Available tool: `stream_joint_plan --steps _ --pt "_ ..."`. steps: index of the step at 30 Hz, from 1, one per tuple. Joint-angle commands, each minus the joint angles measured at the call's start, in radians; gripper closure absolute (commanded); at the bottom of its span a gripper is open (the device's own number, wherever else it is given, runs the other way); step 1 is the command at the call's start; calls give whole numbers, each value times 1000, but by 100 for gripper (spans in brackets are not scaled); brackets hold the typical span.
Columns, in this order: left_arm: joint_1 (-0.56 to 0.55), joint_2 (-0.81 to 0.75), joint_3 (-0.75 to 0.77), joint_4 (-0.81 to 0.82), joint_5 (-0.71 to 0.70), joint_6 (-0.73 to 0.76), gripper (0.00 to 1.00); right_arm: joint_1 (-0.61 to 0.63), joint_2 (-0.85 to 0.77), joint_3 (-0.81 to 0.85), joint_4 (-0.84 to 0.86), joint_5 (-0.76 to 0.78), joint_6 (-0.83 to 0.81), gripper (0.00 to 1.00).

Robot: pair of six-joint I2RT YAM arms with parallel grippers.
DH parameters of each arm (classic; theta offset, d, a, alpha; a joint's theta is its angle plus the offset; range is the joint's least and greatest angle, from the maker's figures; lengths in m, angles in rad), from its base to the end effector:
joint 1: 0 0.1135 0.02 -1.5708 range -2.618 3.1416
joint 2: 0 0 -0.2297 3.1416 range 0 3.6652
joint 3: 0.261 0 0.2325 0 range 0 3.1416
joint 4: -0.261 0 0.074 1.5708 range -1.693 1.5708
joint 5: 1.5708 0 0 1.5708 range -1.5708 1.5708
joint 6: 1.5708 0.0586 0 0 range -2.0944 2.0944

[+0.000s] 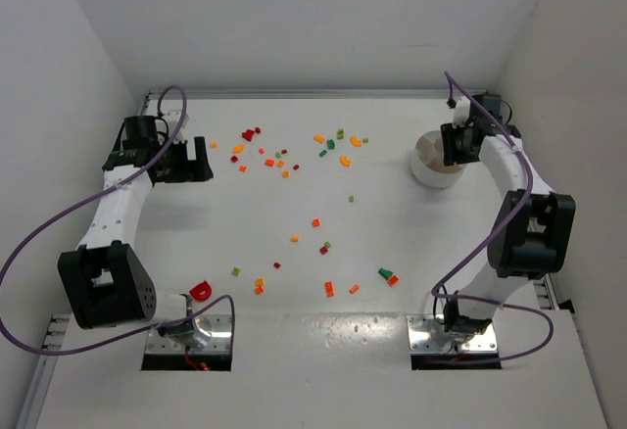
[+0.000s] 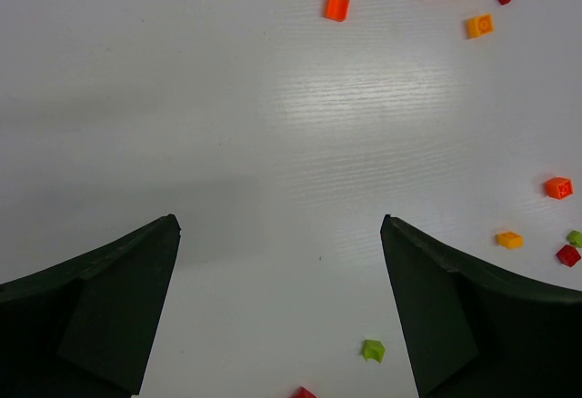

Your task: Sort the legos into containers by color

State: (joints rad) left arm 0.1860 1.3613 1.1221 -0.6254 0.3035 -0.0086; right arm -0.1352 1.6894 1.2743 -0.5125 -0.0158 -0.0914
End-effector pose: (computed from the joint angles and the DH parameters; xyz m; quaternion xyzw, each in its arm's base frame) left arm 0.2872 0.0362 0.2444 -0.0381 0.9282 -0.1110 0.3531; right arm 0.3533 -0.0471 0.1998 0.0183 0.9485 -0.0283 0.3149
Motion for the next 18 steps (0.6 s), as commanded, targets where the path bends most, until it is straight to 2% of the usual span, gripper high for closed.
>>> stream_joint_plan --steps 1,5,6,8,9,11,12,18 --pt "13 -2 8 26 17 -7 1 -4 -73 33 -27 -33 -34 55" --pt "13 -11 8 26 26 -7 1 28 -144 19 -93 -180 -120 59" --pt "13 -11 8 26 26 -7 1 61 -190 -2 -116 -305 -160 59" --pt "13 -11 8 26 26 -7 1 120 -226 -30 -184 -374 -200 61" --pt "13 -11 8 26 26 -7 1 202 -247 -62 -220 -403 -243 61" --pt "13 -11 8 26 36 -7 1 287 -266 -101 -221 -412 -280 61" --pt "13 -11 8 26 48 -7 1 372 -266 -131 -221 -412 -289 61" --pt "13 -11 18 17 59 2 1 670 -148 -75 -192 -380 -320 61"
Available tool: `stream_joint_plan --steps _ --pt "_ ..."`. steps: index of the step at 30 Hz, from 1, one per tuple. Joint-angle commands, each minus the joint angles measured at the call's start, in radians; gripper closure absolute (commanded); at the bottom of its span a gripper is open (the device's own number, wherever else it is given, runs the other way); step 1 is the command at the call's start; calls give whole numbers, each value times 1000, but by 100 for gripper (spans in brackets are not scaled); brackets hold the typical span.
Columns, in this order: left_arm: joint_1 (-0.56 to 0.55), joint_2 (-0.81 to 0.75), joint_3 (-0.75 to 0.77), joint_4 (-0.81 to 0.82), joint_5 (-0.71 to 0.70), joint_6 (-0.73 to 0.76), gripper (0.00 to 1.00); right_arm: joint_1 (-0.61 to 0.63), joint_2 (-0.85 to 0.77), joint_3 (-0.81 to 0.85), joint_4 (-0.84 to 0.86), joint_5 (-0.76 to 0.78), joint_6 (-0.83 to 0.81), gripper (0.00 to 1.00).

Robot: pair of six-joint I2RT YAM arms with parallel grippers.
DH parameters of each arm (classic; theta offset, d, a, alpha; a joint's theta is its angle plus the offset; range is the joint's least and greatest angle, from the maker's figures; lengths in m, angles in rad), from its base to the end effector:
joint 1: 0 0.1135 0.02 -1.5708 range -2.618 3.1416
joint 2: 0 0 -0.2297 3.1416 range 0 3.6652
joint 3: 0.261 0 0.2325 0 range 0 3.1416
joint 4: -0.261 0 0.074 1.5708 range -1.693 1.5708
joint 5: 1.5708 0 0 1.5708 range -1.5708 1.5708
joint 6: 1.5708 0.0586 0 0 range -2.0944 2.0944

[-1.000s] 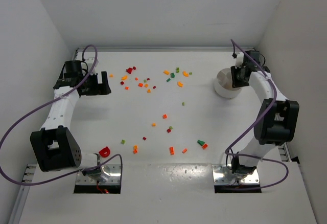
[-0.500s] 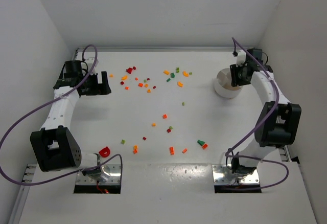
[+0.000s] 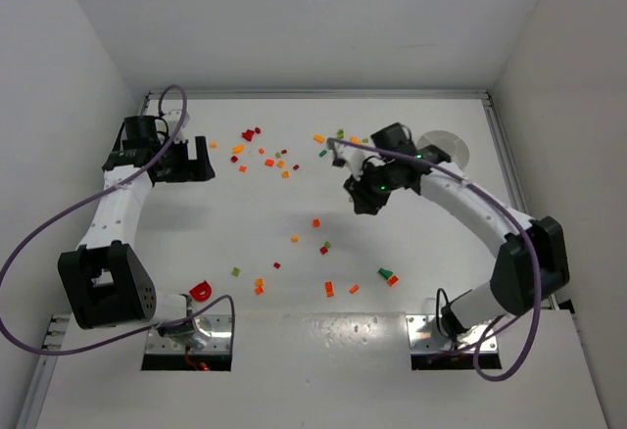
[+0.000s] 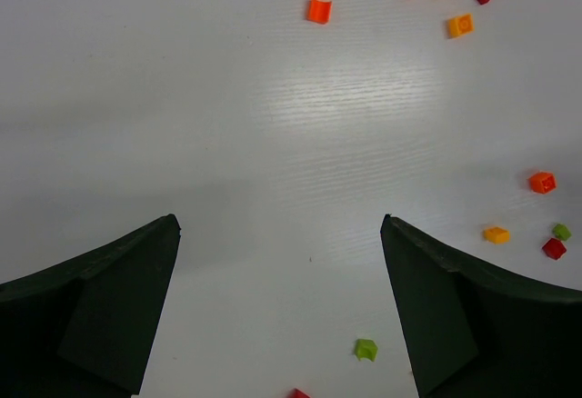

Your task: Sort the legos into containers by color

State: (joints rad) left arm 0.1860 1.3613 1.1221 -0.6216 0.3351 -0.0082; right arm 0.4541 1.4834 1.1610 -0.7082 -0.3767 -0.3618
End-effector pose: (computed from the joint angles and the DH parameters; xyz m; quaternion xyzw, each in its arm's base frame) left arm 0.2876 0.0345 0.2452 -0.0319 0.9258 -0.1253 0.3553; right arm 0.2584 0.1501 0.2179 -0.4214 0.8492 0.1923 0.2535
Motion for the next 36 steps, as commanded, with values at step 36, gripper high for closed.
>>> stream_joint_plan --steps 36 --pt "78 24 38 3 57 2 1 465 644 355 161 147 -12 62"
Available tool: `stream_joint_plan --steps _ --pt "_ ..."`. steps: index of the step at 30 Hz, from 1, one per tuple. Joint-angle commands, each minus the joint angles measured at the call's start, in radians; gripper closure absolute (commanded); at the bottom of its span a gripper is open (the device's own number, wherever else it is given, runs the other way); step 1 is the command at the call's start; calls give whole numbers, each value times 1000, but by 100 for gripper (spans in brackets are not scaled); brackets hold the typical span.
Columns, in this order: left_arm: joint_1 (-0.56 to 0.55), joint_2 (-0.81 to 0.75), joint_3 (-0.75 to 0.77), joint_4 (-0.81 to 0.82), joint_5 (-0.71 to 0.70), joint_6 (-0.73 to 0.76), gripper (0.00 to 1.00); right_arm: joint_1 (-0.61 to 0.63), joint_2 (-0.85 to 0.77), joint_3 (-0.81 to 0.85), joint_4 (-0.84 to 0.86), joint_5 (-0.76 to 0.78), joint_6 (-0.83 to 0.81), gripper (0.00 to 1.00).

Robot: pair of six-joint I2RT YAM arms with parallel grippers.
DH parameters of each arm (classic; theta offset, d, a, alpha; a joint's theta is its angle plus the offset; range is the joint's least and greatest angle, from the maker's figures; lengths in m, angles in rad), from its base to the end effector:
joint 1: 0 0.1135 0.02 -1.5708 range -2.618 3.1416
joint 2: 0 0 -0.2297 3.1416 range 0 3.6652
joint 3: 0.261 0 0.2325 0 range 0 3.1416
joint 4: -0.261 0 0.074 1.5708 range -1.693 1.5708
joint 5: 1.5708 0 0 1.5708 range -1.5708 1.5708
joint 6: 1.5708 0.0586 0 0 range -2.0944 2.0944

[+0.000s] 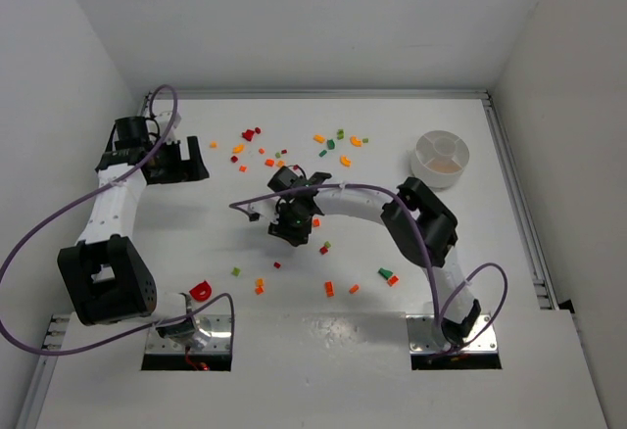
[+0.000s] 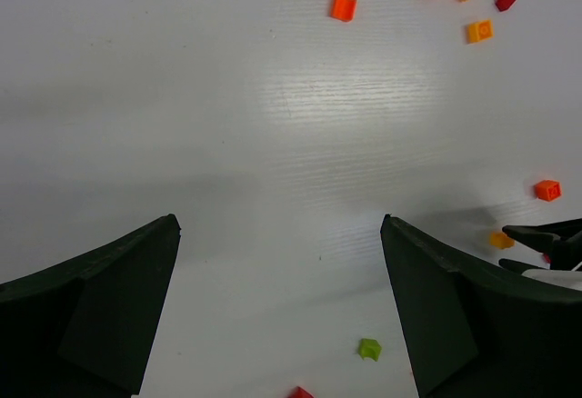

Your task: Sort the legos into containers by color

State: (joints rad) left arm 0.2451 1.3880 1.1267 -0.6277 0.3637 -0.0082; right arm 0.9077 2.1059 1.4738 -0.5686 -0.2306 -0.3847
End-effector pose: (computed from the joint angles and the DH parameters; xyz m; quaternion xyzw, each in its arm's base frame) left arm 0.2882 0.0506 0.2393 -0.0571 0.9271 -0.1304 0.3467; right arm 0.2364 0.3244 0.1046 -0.6048 0.7668 0.1565 0.1473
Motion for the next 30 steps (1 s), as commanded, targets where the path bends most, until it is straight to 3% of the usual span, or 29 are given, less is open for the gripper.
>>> stream_joint_plan --steps 1,9,17,21,25,30 --pt "19 -3 33 10 29 2 1 11 22 42 21 1 10 64" --pt "19 -3 33 10 29 2 1 11 6 20 30 1 10 92" --pt "19 -32 13 28 29 2 1 -110 -331 -134 -16 47 58 96" --pt "19 -32 13 28 40 2 1 -303 -471 -233 -71 71 58 96" --pt "19 -32 13 37 58 2 1 -606 -561 -244 -103 62 49 97" --pt "19 -23 13 48 67 -7 1 -837 -598 -225 -114 89 67 97"
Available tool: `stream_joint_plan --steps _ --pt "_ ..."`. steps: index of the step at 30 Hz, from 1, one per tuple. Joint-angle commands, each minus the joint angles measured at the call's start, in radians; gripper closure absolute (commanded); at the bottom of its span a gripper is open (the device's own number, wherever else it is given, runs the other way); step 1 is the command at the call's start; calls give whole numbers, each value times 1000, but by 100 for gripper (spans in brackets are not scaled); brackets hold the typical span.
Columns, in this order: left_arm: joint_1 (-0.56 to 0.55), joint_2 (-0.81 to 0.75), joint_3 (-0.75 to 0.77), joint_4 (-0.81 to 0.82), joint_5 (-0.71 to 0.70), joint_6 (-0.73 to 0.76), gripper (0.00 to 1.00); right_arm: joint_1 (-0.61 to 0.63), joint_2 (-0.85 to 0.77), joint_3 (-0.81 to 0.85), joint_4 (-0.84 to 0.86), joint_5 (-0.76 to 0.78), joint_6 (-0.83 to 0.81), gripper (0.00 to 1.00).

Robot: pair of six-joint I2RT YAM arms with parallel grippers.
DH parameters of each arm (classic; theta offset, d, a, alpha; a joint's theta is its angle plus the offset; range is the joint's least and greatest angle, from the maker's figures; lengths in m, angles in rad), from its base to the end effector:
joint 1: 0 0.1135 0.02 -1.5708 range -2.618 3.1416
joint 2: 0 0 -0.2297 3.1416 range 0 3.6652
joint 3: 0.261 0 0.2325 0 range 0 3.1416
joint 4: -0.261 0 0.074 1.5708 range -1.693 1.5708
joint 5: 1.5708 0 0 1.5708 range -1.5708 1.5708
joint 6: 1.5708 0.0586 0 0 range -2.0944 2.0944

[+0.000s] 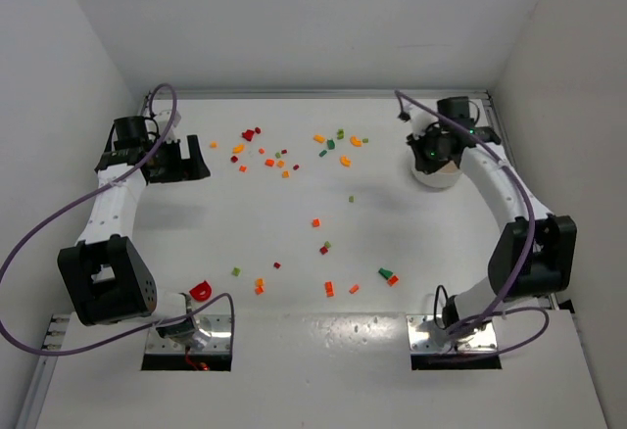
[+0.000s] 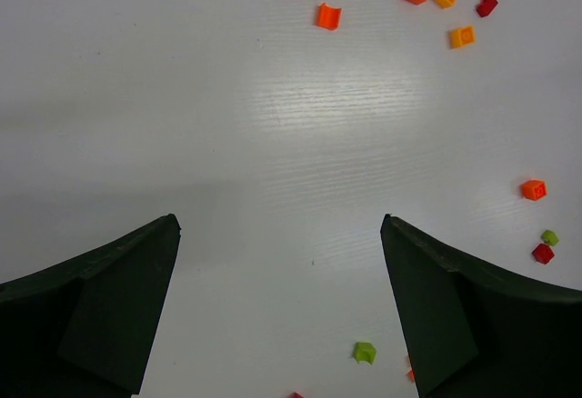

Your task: Sort the legos into containers by color

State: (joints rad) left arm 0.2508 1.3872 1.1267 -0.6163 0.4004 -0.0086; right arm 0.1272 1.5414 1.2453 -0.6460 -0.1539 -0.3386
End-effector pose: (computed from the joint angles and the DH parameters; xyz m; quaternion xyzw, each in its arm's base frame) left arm 0.2889 0.0504 0.2411 -0.0521 0.9226 -0.1454 0.3534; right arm 0.3194 0.0499 0.2283 -0.2420 0.9171 0.0402 0.3143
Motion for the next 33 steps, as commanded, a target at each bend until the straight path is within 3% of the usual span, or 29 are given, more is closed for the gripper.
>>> stream_joint_plan --steps 1,5,9,22,33 --pt "13 -13 13 36 31 -7 1 -87 -24 3 -37 13 21 97" --pt "13 -22 13 36 31 -16 1 -216 31 71 -55 22 70 97" --pt "13 -22 2 46 31 -16 1 -261 71 114 -66 13 104 97" --pt "13 -31 -7 55 12 -16 1 -293 194 157 -44 22 122 96" --pt "13 -31 -16 55 3 -16 1 -293 232 186 5 60 150 61"
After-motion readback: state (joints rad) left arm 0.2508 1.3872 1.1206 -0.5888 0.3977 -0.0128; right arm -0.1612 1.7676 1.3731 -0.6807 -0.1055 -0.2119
